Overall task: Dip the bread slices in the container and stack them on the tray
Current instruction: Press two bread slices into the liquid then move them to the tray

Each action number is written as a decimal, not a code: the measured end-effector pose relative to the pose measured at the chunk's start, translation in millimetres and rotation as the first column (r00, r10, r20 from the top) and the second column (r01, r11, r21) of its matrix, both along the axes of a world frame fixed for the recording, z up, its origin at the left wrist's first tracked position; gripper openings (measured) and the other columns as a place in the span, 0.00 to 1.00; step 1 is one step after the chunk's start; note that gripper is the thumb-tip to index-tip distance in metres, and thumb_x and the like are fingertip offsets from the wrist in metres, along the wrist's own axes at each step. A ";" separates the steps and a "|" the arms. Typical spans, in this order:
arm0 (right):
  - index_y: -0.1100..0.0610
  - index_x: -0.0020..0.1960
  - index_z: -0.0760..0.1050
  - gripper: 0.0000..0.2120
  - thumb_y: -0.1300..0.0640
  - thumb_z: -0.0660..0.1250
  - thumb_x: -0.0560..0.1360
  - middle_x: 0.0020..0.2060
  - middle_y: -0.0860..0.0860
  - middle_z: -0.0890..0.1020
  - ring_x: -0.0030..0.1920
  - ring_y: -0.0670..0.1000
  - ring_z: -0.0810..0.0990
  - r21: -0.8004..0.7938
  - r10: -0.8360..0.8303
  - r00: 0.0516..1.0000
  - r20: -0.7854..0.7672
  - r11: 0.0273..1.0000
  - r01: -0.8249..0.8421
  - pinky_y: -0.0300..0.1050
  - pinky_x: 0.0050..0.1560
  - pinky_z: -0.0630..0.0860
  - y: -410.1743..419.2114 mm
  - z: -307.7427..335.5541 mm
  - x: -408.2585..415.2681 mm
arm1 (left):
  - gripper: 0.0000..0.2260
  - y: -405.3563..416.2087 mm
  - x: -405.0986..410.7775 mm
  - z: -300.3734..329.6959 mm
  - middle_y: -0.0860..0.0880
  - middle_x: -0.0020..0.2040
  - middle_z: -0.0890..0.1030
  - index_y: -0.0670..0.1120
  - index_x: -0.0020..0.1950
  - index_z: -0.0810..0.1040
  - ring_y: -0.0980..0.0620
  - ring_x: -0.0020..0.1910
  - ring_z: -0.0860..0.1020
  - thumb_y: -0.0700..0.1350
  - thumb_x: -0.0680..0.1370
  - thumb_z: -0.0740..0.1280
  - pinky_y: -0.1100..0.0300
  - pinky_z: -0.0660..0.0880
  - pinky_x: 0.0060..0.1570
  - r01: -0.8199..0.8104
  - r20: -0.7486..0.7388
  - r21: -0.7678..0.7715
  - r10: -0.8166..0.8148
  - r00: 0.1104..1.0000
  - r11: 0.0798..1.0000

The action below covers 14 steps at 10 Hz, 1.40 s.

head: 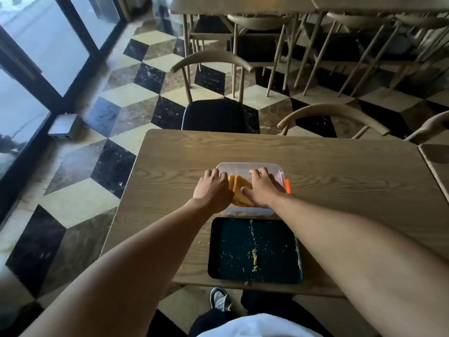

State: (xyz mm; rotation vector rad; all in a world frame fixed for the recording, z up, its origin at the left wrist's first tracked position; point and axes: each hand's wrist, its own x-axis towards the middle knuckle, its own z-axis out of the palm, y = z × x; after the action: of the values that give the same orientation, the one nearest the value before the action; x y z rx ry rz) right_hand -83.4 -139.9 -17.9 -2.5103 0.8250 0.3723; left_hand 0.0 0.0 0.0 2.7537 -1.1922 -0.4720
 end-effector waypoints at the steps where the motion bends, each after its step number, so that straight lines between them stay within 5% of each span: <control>1: 0.57 0.71 0.62 0.30 0.42 0.63 0.76 0.69 0.57 0.65 0.64 0.60 0.71 -0.012 -0.006 1.000 -0.014 1.000 0.006 0.54 0.57 0.71 -5.9 -8.6 8.7 | 0.18 -13.2 0.2 -5.8 0.35 0.62 0.75 0.37 0.63 0.72 0.36 0.61 0.72 0.45 0.76 0.63 0.48 0.71 0.57 0.006 -0.071 -0.008 -0.007 0.997 1.000; 2: 0.59 0.68 0.64 0.26 0.46 0.64 0.76 0.66 0.59 0.68 0.63 0.62 0.71 0.066 -0.031 0.994 -0.108 0.997 0.038 0.53 0.56 0.70 -8.6 -22.4 20.5 | 0.14 -31.1 2.0 -19.7 0.34 0.57 0.76 0.35 0.62 0.72 0.36 0.53 0.76 0.39 0.77 0.63 0.50 0.72 0.46 -0.045 -0.182 -0.038 0.037 0.983 0.998; 3: 0.62 0.67 0.63 0.25 0.50 0.64 0.76 0.66 0.62 0.68 0.64 0.63 0.70 0.091 -0.028 0.992 -0.124 0.995 0.039 0.55 0.60 0.70 -9.5 -28.2 27.8 | 0.14 -41.7 3.7 -28.6 0.33 0.55 0.77 0.35 0.61 0.73 0.36 0.52 0.77 0.35 0.76 0.61 0.49 0.74 0.46 -0.070 -0.217 -0.041 0.059 0.974 0.997; 5: 0.67 0.68 0.62 0.21 0.60 0.60 0.78 0.66 0.65 0.67 0.64 0.63 0.69 0.096 -0.031 0.994 -0.105 0.995 0.041 0.52 0.59 0.68 -13.0 -41.5 39.1 | 0.16 -58.2 0.8 -51.3 0.35 0.57 0.79 0.36 0.63 0.72 0.36 0.59 0.73 0.35 0.76 0.63 0.49 0.69 0.58 -0.135 -0.240 -0.032 0.124 0.963 0.990; 6: 0.64 0.67 0.62 0.17 0.54 0.51 0.82 0.62 0.63 0.72 0.49 0.55 0.70 0.076 -0.148 0.988 -0.053 0.986 0.151 0.48 0.42 0.63 -9.6 -46.3 49.1 | 0.19 -61.5 -0.2 -64.0 0.35 0.60 0.78 0.36 0.66 0.70 0.37 0.63 0.73 0.35 0.75 0.64 0.48 0.67 0.65 -0.179 -0.226 -0.024 0.169 0.959 0.984; 7: 0.61 0.62 0.64 0.15 0.52 0.47 0.83 0.58 0.63 0.75 0.44 0.54 0.68 0.050 -0.234 0.971 -0.053 0.970 0.237 0.48 0.41 0.58 -8.4 -50.7 48.0 | 0.23 -63.0 -3.2 -68.8 0.36 0.65 0.77 0.36 0.69 0.67 0.38 0.68 0.71 0.37 0.75 0.66 0.50 0.62 0.71 -0.145 -0.188 0.009 0.145 0.972 0.989; 8: 0.63 0.58 0.65 0.10 0.60 0.53 0.80 0.62 0.64 0.70 0.58 0.61 0.71 0.176 -0.202 0.977 -0.066 0.962 0.211 0.52 0.56 0.65 -8.8 -58.3 38.4 | 0.25 -63.5 -6.1 -71.3 0.34 0.70 0.73 0.38 0.73 0.65 0.35 0.73 0.65 0.39 0.76 0.65 0.48 0.55 0.76 -0.154 -0.193 0.063 0.164 0.968 0.986; 9: 0.68 0.63 0.63 0.15 0.64 0.56 0.78 0.64 0.65 0.67 0.62 0.63 0.68 0.224 -0.206 0.978 -0.031 0.952 0.208 0.52 0.57 0.66 -11.2 -63.3 35.0 | 0.24 -63.9 -8.1 -72.4 0.34 0.70 0.72 0.39 0.73 0.65 0.34 0.73 0.63 0.39 0.77 0.64 0.45 0.52 0.77 -0.168 -0.192 0.049 0.174 0.966 0.985; 10: 0.64 0.63 0.65 0.17 0.55 0.54 0.79 0.60 0.63 0.70 0.60 0.63 0.72 0.344 -0.425 0.904 -0.052 0.842 0.416 0.54 0.57 0.68 -15.9 -62.3 35.7 | 0.23 -65.7 -8.8 -70.6 0.37 0.65 0.76 0.40 0.70 0.69 0.36 0.68 0.68 0.38 0.75 0.63 0.46 0.58 0.74 -0.224 -0.244 -0.094 0.195 0.950 0.970; 11: 0.61 0.64 0.66 0.23 0.46 0.56 0.75 0.59 0.61 0.71 0.58 0.63 0.75 0.360 -0.469 0.882 -0.044 0.816 0.452 0.57 0.58 0.71 -17.2 -60.0 32.6 | 0.21 -68.5 -9.8 -67.8 0.38 0.64 0.76 0.40 0.70 0.70 0.38 0.65 0.71 0.37 0.76 0.62 0.50 0.67 0.66 -0.364 -0.367 -0.182 0.281 0.887 0.913; 12: 0.58 0.66 0.64 0.30 0.45 0.69 0.70 0.59 0.60 0.71 0.54 0.63 0.77 0.234 -0.397 0.918 -0.014 0.891 0.389 0.54 0.52 0.75 -24.5 -58.0 22.4 | 0.24 -74.9 -11.9 -69.7 0.40 0.67 0.73 0.42 0.72 0.69 0.42 0.66 0.72 0.35 0.75 0.62 0.54 0.69 0.63 -0.495 -0.477 -0.172 0.367 0.799 0.852; 14: 0.61 0.58 0.69 0.24 0.47 0.71 0.71 0.53 0.61 0.79 0.48 0.62 0.81 0.046 -0.351 0.936 0.041 0.936 0.349 0.47 0.42 0.72 -31.2 -60.8 11.6 | 0.24 -84.7 -12.8 -77.3 0.41 0.66 0.74 0.43 0.71 0.69 0.42 0.63 0.74 0.39 0.75 0.68 0.53 0.72 0.61 -0.528 -0.493 -0.134 0.406 0.770 0.839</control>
State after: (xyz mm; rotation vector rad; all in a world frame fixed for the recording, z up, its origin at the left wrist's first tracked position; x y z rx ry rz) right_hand -71.8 -171.1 -78.7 -2.2658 1.2067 0.2023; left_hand -12.8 -84.7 -77.3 2.3887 -0.3901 -0.7605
